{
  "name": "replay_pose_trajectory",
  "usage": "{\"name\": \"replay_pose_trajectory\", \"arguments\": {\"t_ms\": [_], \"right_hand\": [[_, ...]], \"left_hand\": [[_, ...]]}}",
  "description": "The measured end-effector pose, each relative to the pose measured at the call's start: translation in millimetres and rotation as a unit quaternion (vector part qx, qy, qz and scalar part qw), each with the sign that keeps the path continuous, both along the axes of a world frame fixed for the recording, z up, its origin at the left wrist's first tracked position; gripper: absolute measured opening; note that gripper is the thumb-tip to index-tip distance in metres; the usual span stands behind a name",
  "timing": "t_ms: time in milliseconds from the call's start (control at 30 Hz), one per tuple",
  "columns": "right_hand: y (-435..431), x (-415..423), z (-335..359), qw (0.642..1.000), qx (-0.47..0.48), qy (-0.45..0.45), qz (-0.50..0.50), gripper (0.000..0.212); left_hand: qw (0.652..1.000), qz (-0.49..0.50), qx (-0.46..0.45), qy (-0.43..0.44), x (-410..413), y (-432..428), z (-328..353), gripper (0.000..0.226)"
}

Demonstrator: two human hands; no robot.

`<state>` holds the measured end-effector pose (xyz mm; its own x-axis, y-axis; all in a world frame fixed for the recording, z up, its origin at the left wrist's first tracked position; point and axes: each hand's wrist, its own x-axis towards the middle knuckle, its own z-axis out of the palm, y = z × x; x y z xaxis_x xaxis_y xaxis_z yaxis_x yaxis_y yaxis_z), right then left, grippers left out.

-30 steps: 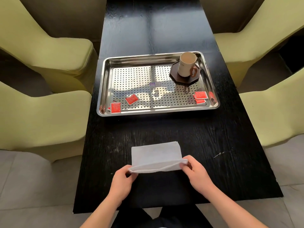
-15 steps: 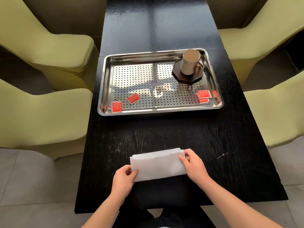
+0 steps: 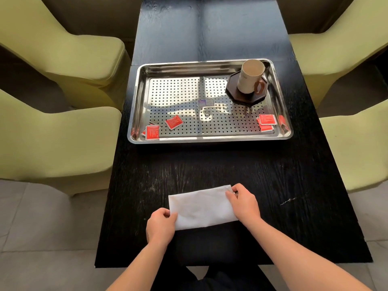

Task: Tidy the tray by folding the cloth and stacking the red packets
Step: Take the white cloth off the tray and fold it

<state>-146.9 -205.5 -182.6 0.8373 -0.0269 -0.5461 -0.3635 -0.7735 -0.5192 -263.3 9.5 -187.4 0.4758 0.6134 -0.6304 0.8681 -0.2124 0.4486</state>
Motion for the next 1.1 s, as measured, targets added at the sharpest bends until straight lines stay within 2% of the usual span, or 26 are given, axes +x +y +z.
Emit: {"name": "replay_pose_trajectory", "arguments": {"t_ms": [133,200,300,367,400,433,500,567,667,767,900,1100], "right_hand": [[-5.5,-1.0,-0.6,0.997,0.055,-0.018,-0.043,0.014],[-9.6,-2.8,1.6,0.994,0.089,-0.016,-0.063,0.020],[-13.5,-10.2,7.2,0.994,0.093,-0.031,-0.051,0.031],[-14.0,-19.3,12.0,0.992,0.029,-0.120,0.007,0.029],[-13.1,-25.5,13.2,0.982,-0.007,-0.180,0.056,0.029],[-10.8,-32.4,13.6,0.964,-0.033,-0.234,0.118,0.032],[-1.4,-46.2,11.8,0.917,-0.061,-0.301,0.255,0.043],[13.1,-57.7,6.5,0.880,-0.066,-0.282,0.376,0.052],[24.3,-64.9,-7.9,0.861,-0.097,-0.176,0.468,0.061],[8.0,-64.6,-18.2,0.849,-0.140,-0.121,0.494,0.084],[-34.4,-63.1,-14.8,0.822,-0.200,-0.146,0.512,0.093],[-20.8,-62.1,-6.2,0.846,-0.192,-0.157,0.472,0.095]], "left_hand": [[1.000,0.004,0.028,0.002,-0.3,-3.2,-1.0,0.014],[0.999,0.007,0.035,-0.014,-2.1,-5.3,1.2,0.013],[0.993,-0.045,0.095,-0.046,-7.0,-9.5,5.7,0.037],[0.966,-0.165,0.172,-0.095,-10.5,-12.8,10.6,0.046],[0.940,-0.239,0.209,-0.125,-11.9,-15.1,11.4,0.050],[0.911,-0.308,0.233,-0.147,-12.3,-17.5,11.5,0.056],[0.863,-0.420,0.246,-0.133,-9.8,-21.3,8.4,0.066],[0.838,-0.483,0.240,-0.081,-7.3,-23.0,0.0,0.072],[0.820,-0.519,0.239,-0.028,-10.5,-21.8,-15.7,0.080],[0.812,-0.530,0.243,-0.006,-13.5,-14.6,-27.7,0.085],[0.800,-0.542,0.256,0.002,-14.3,-8.3,-32.5,0.088],[0.814,-0.517,0.261,-0.041,-16.1,-16.0,-23.2,0.085]]}}
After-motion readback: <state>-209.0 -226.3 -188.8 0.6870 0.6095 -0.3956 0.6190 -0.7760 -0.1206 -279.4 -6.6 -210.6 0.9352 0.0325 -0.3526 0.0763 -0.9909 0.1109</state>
